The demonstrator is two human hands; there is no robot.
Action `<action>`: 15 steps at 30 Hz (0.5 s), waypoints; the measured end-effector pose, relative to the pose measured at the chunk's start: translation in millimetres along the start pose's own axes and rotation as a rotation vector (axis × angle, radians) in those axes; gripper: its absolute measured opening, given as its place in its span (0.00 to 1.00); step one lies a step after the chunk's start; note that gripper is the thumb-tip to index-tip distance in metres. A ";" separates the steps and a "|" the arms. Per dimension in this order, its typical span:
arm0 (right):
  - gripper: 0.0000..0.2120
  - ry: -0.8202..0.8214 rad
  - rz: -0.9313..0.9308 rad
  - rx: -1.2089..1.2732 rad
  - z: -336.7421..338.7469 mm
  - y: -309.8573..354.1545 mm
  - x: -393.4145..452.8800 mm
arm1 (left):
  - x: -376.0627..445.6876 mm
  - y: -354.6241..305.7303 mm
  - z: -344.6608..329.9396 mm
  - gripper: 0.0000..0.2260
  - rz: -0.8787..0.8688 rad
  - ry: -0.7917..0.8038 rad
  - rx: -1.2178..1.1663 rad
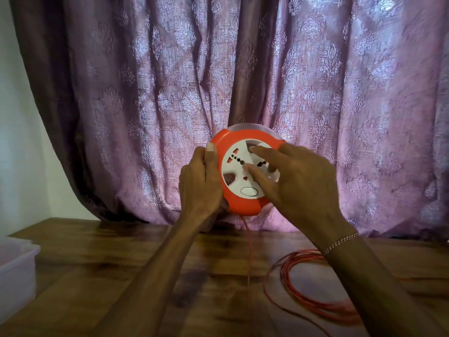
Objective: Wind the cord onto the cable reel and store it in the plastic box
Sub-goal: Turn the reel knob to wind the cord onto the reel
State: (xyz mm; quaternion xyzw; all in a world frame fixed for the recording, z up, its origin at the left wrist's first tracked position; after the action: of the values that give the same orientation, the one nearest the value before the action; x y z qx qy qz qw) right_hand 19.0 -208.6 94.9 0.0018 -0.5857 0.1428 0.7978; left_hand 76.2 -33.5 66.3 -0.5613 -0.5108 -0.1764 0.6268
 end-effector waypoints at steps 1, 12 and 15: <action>0.14 -0.027 0.034 0.024 4.4 -2.3 1.7 | 0.8 0.7 1.2 0.23 0.005 -0.002 -0.005; 0.31 0.387 0.253 0.031 -12.3 8.0 -1.6 | 2.2 -0.5 2.5 0.24 -0.009 0.010 -0.008; 0.29 0.329 0.252 -0.041 -10.3 8.9 -1.8 | 2.0 -0.9 1.2 0.22 -0.032 0.021 -0.005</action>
State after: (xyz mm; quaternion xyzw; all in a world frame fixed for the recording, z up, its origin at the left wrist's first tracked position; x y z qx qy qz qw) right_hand 26.1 -198.7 88.6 -0.1109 -0.4461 0.2280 0.8583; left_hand 75.7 -32.0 68.3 -0.5528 -0.5127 -0.1936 0.6277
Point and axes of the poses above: each hand's wrist, its own x-axis towards the middle knuckle, its own z-axis out of the back of the hand, y = z × x, the point moved 4 cm from there along x, towards the middle knuckle, and after that the axes turned 15 degrees about -x, right-handed, at the moved point
